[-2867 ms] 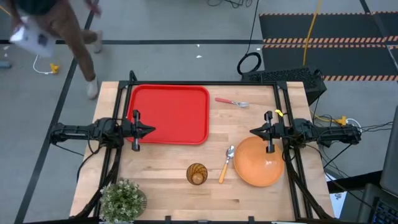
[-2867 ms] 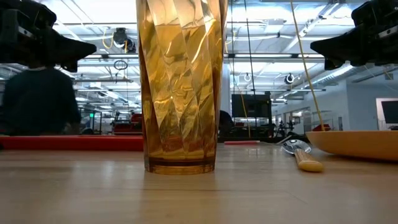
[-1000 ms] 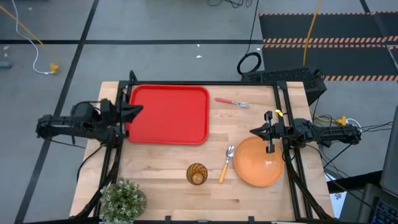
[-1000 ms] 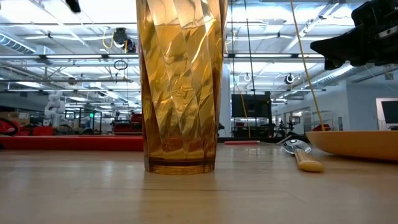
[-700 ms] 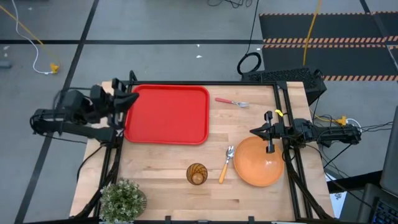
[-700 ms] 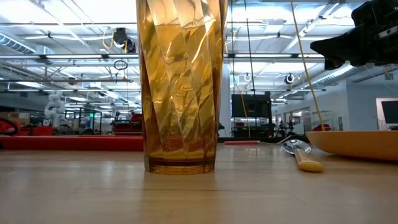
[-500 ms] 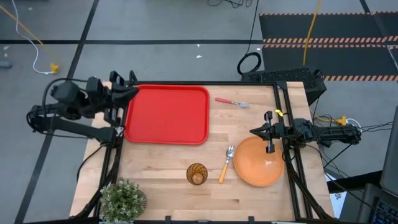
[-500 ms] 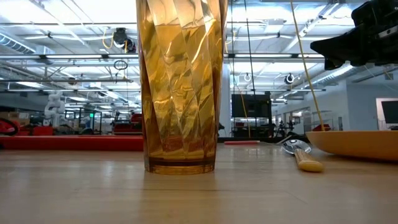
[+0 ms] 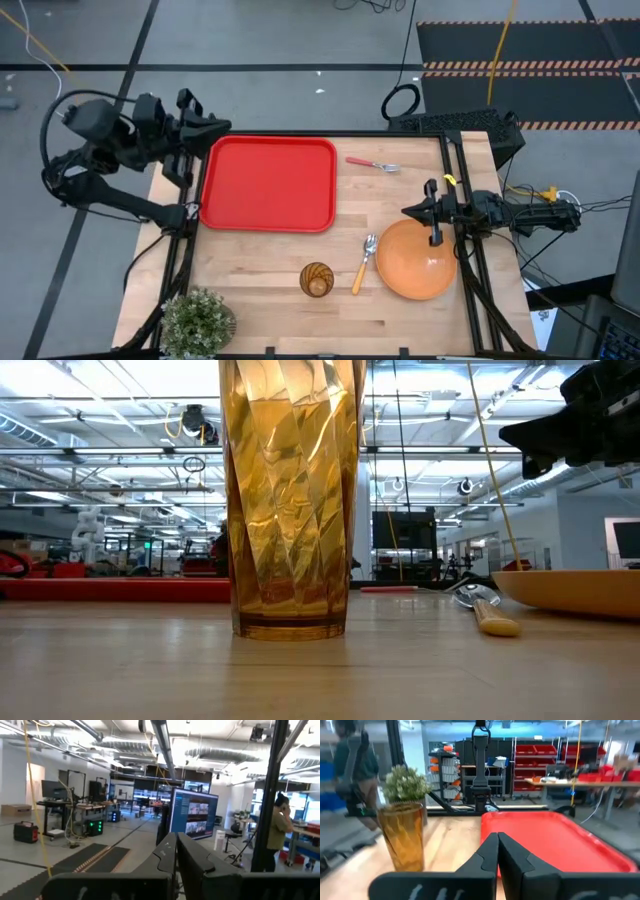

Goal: Pick and place plate/cup/fork/spoon on tray
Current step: Put the brown cup on the red serving tray

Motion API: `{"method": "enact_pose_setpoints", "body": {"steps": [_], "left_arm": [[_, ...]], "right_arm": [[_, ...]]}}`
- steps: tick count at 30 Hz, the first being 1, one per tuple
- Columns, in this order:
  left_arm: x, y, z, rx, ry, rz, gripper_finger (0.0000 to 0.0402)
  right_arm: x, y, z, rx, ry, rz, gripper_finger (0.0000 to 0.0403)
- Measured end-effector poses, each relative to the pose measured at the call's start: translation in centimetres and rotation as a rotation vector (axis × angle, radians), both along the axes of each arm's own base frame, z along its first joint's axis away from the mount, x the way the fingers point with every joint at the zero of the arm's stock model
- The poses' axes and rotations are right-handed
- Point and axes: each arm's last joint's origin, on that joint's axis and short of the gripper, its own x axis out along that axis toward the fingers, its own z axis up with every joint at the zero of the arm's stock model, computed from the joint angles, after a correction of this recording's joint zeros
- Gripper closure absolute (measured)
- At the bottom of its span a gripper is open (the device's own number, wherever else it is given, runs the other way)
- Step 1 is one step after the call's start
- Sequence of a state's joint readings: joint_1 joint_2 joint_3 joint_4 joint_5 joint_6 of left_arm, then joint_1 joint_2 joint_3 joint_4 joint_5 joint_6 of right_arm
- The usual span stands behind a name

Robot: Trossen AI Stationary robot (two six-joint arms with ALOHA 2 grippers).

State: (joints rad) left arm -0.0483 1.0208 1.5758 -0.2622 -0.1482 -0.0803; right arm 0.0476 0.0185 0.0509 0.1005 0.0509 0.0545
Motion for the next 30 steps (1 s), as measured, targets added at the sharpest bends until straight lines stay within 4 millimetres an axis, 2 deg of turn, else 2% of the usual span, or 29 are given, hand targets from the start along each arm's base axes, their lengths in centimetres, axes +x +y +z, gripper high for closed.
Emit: {"method": "enact_pose_setpoints", "body": {"steps": [8, 15, 19, 22, 27, 30], "left_arm": [[2.7, -0.8, 1.4, -0.006, 0.065, -0.119, 0.0383], [5.2, -1.4, 0.7, -0.091, 0.158, -0.164, 0.0383], [6.5, -1.9, 0.0, -0.138, 0.205, -0.187, 0.0383], [7.5, -2.3, -0.5, -0.150, 0.230, -0.201, 0.0383], [9.2, -2.8, -1.3, -0.150, 0.268, -0.210, 0.0383], [10.0, -3.0, -1.8, -0.146, 0.287, -0.208, 0.0383]], "right_arm": [[0.0, 0.0, 0.1, 0.290, -0.008, 0.025, 0.0403], [-0.1, 0.0, 1.0, 0.718, -0.110, 0.088, 0.0403], [-0.4, 0.0, 2.0, 0.830, -0.204, 0.152, 0.0403], [-0.4, 0.0, 2.3, 0.856, -0.199, 0.157, 0.0403], [-1.0, -0.1, 5.8, 0.809, -0.245, 0.130, 0.0403], [-1.5, -0.2, 9.0, 0.740, -0.261, 0.100, 0.0403]]}}
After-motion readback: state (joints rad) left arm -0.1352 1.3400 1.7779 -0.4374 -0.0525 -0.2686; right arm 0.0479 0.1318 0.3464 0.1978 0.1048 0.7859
